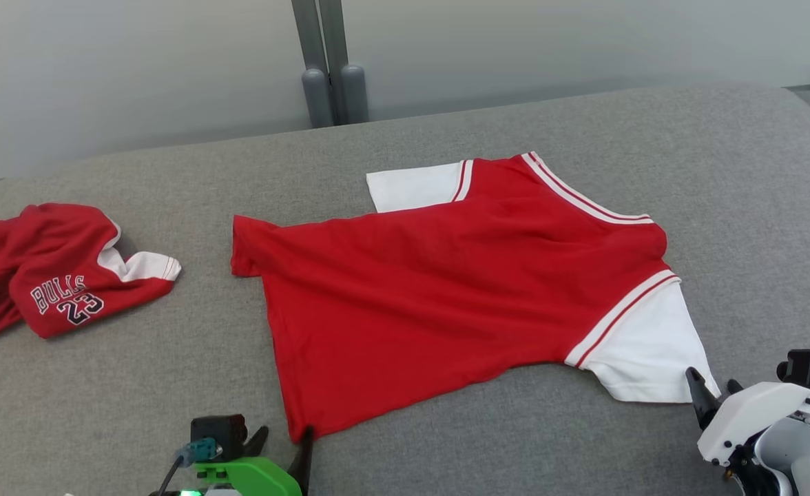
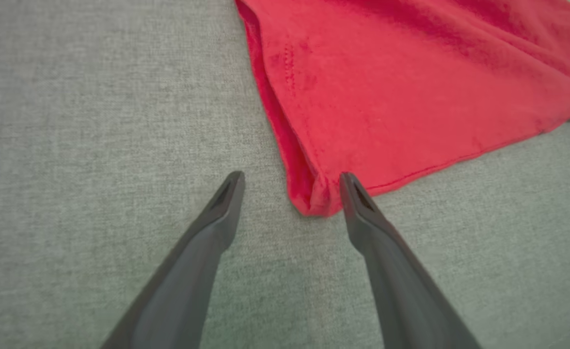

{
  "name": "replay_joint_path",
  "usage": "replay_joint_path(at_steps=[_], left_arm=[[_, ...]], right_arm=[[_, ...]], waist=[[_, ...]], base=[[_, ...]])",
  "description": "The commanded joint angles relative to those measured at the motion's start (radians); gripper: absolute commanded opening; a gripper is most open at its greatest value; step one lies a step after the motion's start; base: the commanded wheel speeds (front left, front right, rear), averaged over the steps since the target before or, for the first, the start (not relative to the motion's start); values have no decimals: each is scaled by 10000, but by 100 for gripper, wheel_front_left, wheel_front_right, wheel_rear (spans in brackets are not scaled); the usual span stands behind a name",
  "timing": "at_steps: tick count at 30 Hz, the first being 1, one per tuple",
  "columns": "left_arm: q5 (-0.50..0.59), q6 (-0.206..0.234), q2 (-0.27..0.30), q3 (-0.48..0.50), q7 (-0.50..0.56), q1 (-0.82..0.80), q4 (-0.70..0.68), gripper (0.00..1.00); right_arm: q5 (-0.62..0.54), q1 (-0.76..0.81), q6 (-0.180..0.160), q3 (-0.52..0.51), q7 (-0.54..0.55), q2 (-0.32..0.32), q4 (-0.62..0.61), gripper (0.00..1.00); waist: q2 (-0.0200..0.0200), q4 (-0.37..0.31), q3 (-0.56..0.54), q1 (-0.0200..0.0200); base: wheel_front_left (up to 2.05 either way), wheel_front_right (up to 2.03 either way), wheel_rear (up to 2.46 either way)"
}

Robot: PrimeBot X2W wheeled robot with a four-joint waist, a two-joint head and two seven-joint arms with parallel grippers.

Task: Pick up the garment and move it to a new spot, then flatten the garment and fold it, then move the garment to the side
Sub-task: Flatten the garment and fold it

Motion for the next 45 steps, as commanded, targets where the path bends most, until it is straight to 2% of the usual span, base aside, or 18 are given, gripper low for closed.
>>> replay_joint_path(at_steps=[1, 15, 16, 17, 18, 19, 20, 29, 33, 38, 45], left_arm=[[0, 31, -9, -25, 143, -224, 207, 100], [-556, -260, -150, -631, 629, -819, 1094, 100], [-570, -255, -155, -656, 608, -819, 1105, 89], [-570, -247, -154, -666, 556, -819, 1101, 53], [-566, -229, -153, -675, 494, -818, 1094, 35], [-564, -219, -150, -685, 474, -818, 1095, 11], [-577, -219, -148, -697, 455, -812, 1103, 0], [-734, -134, -119, -638, 50, -646, 976, 0], [-830, -63, -16, -491, -193, -520, 732, 0], [-1185, -182, 39, -300, -376, -594, 184, 0], [-924, -383, 888, -317, -40, -2312, -802, 0]], right_arm=[[-89, -170, 5, -84, 65, 40, 182, 100], [152, -736, 6, 55, 469, 468, 1805, 100], [206, -746, 8, 157, 471, 495, 1849, 94], [279, -744, 9, 243, 450, 495, 1865, 58], [373, -747, 22, 364, 373, 504, 1826, 36], [434, -750, 28, 450, 316, 510, 1791, 2], [532, -735, 35, 568, 285, 499, 1753, 0], [1061, -667, 16, 1118, -532, 16, 1160, 0], [1701, -359, 5, 1408, -962, -226, 510, 0], [2655, -218, 6, 1761, -1577, -455, -585, 0], [3381, -1361, 6, 2451, -2521, -769, -1705, 0]], waist=[[0, 78, 135, 0], [0, 103, 324, 0], [0, 108, 311, 0], [0, 113, 300, 0], [0, 117, 284, 0], [0, 119, 261, 0], [0, 120, 221, 0], [0, 115, -150, 0], [0, 147, -230, 0], [0, 99, -191, 0], [0, 24, 775, 0]], base=[[0, 0, 0], [0, 0, 0], [0, 0, 0], [0, 0, 0], [0, 0, 0], [0, 0, 0], [0, 0, 0], [0, 0, 0], [0, 0, 0], [0, 0, 0], [0, 0, 0]])
